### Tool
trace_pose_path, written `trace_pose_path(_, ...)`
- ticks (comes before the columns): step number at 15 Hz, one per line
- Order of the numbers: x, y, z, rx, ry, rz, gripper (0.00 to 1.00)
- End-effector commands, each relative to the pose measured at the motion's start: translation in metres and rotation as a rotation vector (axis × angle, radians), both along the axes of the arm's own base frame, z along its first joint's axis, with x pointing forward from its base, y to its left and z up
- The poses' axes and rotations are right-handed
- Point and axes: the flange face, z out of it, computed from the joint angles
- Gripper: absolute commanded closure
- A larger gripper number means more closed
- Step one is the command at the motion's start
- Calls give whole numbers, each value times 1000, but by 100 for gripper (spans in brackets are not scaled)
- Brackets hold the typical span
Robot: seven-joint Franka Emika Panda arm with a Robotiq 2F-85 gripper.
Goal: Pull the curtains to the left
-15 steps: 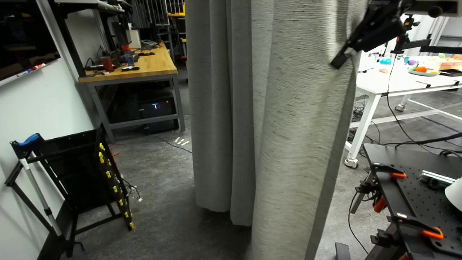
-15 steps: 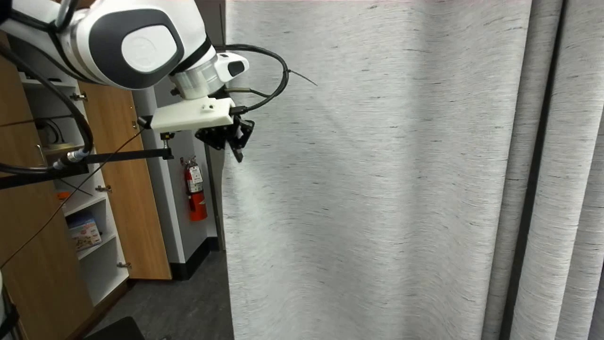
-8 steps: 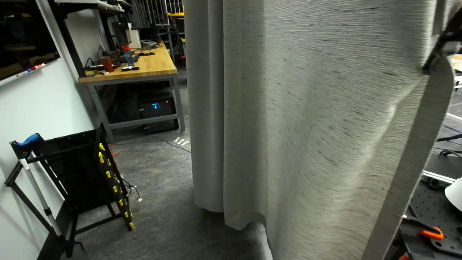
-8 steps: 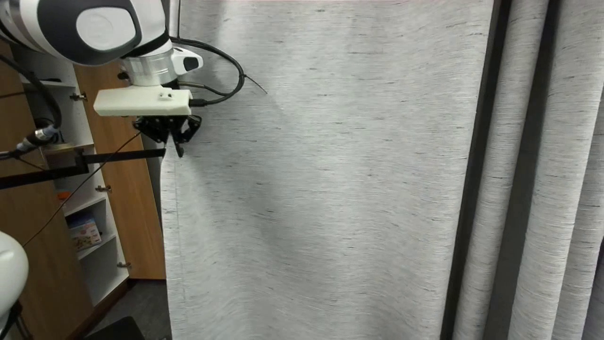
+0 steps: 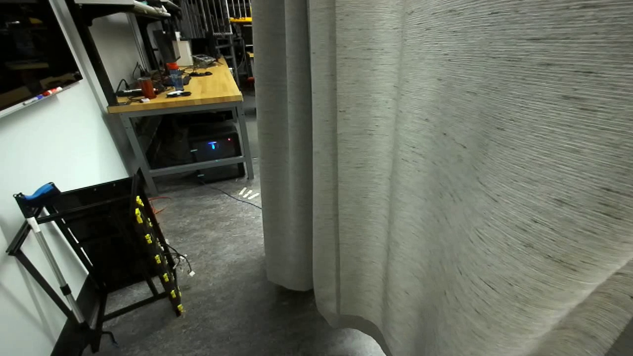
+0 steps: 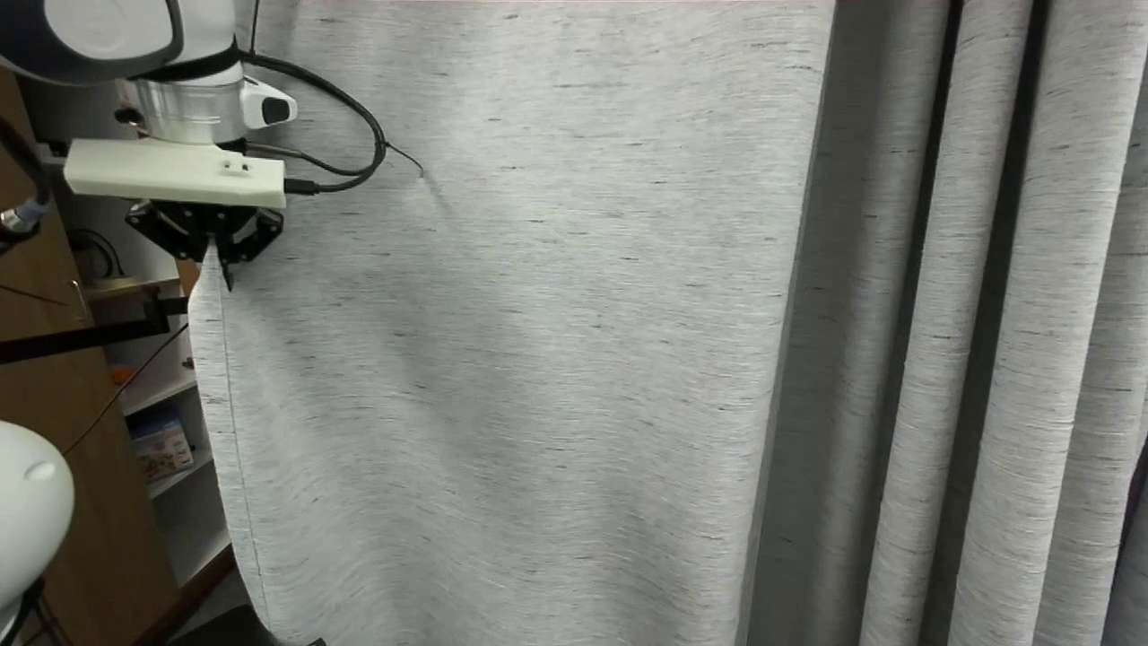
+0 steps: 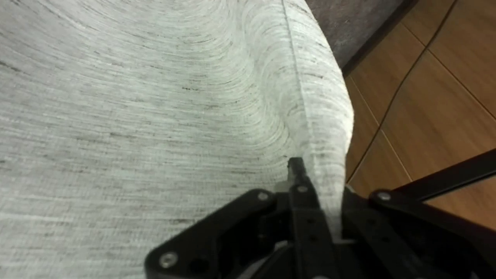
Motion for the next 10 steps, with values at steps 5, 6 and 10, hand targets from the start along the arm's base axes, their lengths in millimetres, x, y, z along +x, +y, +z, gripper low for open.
trace_pose_path(5, -47, 51, 2, 164, 90, 153, 100)
trace_pose_path(6, -53, 58, 3, 182, 96, 161, 100)
trace_pose_path(10, -73, 91, 8, 262, 96, 157, 100)
